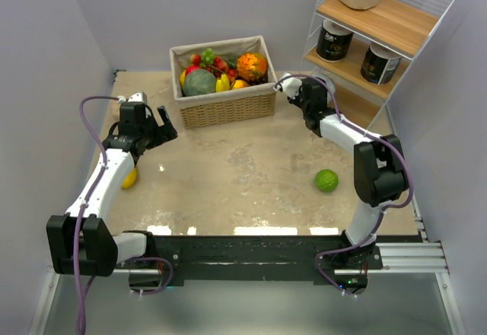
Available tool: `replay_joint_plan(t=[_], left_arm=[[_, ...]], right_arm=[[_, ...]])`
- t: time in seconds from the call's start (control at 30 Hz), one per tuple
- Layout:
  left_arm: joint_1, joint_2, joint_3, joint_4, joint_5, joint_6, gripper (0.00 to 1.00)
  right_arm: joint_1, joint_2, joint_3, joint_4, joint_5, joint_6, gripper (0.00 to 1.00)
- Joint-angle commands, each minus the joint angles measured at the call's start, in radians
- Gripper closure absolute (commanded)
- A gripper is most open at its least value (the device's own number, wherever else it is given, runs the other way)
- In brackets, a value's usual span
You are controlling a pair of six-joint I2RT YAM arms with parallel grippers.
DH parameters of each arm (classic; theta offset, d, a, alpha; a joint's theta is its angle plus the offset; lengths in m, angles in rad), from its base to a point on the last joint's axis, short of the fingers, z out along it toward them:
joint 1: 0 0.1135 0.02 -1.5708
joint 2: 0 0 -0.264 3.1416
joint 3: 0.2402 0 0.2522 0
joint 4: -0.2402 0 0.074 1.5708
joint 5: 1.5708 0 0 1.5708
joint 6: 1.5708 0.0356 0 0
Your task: Place and organize the paper towels onto the shelf
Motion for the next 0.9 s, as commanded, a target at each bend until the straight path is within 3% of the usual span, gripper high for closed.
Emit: replay_joint_plan(t=[0.0,0.43,0.73,0.87], left_arm=[[-0.005,-0.034,-0.007,0.038,-0.005,-0.006,0.03],[-0.005,-0.039,-0.009,0.036,-0.021,-0.003,0.03],[-0.007,-0.044,-0.010,0.044,-0.009,-0.003,0.03],[-0.005,-0.045,-0.010,0.045,-0.005,-0.003,0.03]], right_arm=[[-0.013,0.018,0.054,0.097,-0.071,-0.082,0.61],[-0.043,0.138,0.085,0.145,-0.061,-0.185,0.58],[-0.048,0.129,0.112,0.179,-0.002,-0.209,0.41],[-0.047,0.112,0.112,0.185,0.008,-0.223,0.39]])
